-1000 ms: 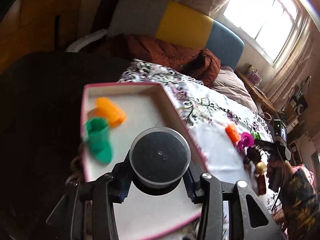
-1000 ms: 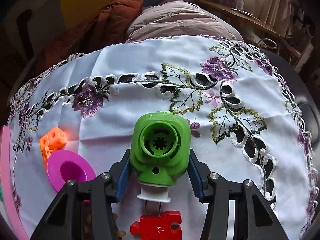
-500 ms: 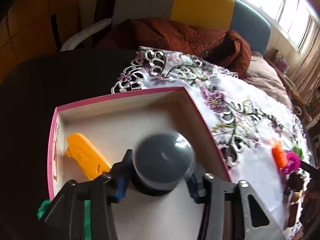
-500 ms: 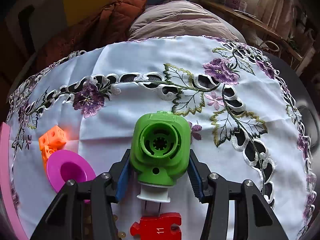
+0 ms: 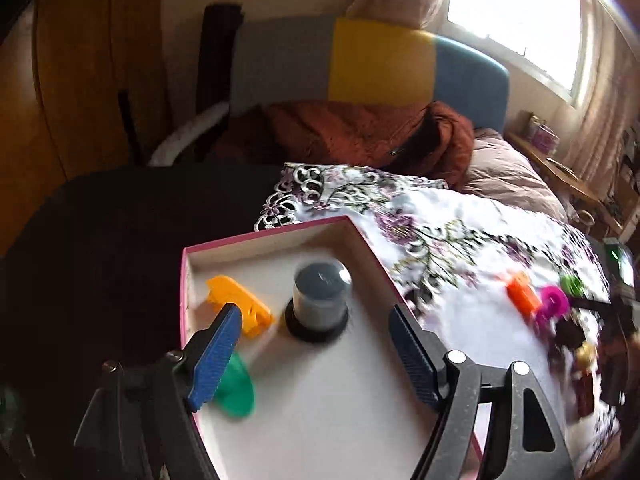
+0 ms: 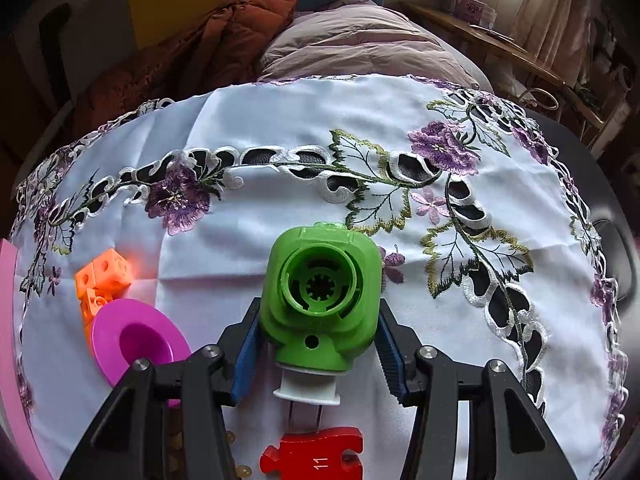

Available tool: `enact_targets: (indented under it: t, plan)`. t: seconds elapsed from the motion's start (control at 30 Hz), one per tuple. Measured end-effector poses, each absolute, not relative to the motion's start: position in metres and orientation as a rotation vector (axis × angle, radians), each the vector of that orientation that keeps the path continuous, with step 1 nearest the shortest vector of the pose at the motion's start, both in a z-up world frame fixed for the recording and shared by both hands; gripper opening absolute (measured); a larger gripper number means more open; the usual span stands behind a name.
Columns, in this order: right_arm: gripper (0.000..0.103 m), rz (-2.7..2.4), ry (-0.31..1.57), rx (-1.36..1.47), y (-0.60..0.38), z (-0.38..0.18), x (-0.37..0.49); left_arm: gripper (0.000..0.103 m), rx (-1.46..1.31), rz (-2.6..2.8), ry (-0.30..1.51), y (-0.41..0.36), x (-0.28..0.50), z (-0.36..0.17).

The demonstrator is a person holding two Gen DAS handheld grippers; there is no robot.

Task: Organize rigid objects
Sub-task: 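Carry the grey canister into the tray and open the left tool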

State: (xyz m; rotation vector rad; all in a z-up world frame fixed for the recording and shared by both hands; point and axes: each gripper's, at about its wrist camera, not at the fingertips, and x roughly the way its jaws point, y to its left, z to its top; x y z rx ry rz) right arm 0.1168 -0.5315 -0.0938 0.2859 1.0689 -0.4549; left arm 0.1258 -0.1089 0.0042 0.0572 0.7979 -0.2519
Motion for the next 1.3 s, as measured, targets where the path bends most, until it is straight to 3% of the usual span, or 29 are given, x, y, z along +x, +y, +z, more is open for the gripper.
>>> enact_targets:
  t: [0.47, 1.07, 1.3]
  plan:
    - [0.052, -0.488, 0.996, 0.280, -0.531, -0.079, 0.113, 0.077, 0.080, -0.248, 0.852, -0.092, 0.032, -0.007]
    - [0.052, -0.539, 0.837, 0.294, -0.535, -0.051, 0.099, 0.076, -0.011, -0.192, 0.897, -0.060, 0.033, -0.018]
    - [0.052, -0.436, 0.802, 0.205, -0.491, -0.016, 0.101, 0.076, -0.047, -0.203, 0.913, -0.053, 0.036, -0.024]
